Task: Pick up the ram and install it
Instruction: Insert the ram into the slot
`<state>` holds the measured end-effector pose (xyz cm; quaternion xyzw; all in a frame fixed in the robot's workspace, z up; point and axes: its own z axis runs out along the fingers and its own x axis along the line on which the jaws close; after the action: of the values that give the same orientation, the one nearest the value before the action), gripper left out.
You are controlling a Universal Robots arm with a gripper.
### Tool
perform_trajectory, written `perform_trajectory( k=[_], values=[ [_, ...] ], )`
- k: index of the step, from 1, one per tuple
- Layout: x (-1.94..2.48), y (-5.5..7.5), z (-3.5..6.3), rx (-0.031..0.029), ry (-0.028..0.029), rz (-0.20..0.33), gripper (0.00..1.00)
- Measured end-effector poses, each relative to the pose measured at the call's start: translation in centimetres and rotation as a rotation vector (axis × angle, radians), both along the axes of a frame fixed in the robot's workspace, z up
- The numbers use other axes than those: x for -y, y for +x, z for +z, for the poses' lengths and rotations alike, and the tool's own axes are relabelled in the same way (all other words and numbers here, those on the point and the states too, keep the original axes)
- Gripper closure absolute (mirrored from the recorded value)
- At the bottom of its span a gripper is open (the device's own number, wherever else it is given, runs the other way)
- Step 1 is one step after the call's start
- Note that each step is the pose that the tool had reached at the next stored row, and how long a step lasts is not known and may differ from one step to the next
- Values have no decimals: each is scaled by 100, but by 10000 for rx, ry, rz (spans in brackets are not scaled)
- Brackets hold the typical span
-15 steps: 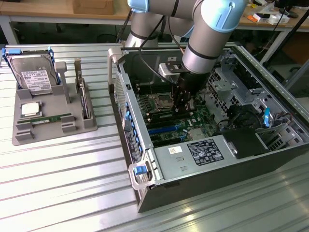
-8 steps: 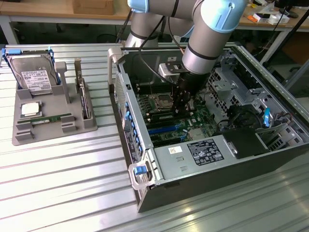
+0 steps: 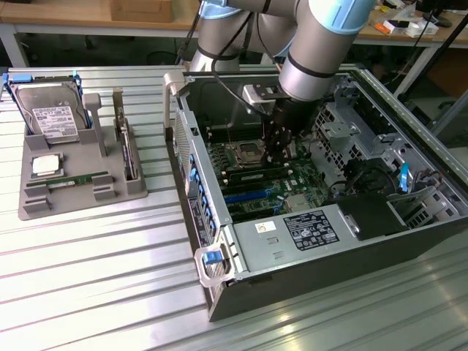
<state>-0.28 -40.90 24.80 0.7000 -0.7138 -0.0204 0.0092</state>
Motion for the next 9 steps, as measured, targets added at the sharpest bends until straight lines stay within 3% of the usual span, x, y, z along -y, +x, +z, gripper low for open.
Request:
perform_trajectory(
  k=[3, 4, 9],
  values=[
    [0, 283, -7, -219, 0, 1, 89],
    [0, 440, -9, -303, -1, 2, 89],
    [0, 713, -10, -426, 0, 2, 89]
  ],
)
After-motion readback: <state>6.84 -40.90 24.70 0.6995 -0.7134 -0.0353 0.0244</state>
